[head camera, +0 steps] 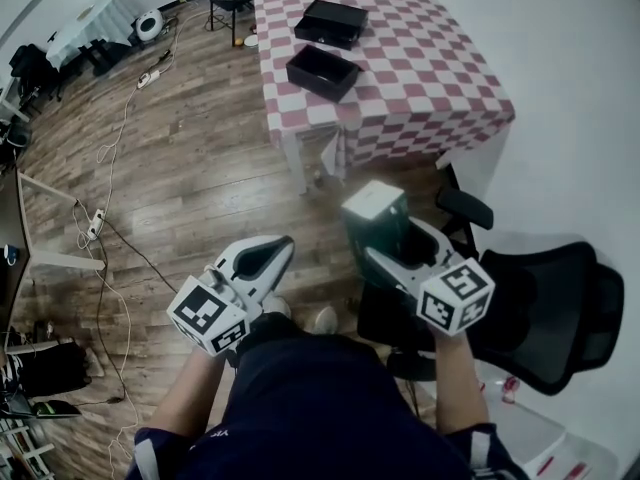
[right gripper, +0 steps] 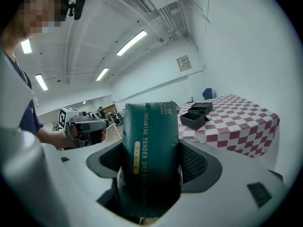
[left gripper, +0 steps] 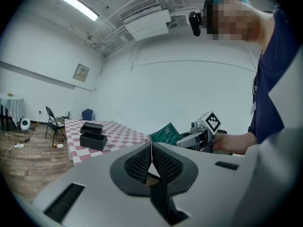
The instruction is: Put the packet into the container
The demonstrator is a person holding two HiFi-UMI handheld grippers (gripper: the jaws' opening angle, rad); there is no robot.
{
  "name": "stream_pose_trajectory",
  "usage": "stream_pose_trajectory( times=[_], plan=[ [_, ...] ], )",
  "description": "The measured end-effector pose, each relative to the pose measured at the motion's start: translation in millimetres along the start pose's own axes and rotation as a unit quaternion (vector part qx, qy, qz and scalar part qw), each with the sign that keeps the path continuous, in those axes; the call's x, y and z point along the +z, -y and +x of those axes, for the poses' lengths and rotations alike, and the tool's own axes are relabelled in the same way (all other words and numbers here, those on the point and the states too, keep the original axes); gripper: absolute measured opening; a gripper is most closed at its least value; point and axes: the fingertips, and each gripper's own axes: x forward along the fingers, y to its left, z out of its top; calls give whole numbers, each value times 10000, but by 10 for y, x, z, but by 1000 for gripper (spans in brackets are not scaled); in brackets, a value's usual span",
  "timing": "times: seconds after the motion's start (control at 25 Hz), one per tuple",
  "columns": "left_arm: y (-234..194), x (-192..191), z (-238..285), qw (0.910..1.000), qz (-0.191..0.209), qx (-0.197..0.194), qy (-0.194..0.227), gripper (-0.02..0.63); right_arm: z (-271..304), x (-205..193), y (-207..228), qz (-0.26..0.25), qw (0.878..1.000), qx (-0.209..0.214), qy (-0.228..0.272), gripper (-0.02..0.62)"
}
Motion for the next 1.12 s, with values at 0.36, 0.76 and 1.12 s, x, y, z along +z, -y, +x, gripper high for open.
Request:
stream_pose_trajectory(
  times=[0.36,0.76,1.12],
  plan=[
    [-291,243,481,9999,-98,-96,31,28,137,290,508,67,9997,-118,-206,368],
    [-961,60,831,9996,-233,-152,39,28,763,308,844,103,9995,-90,-285,368],
    [-2188,265,1210,9990,-352,-257,-109,28,1824,841,1215,284,9987,-152,-403,367]
  ],
)
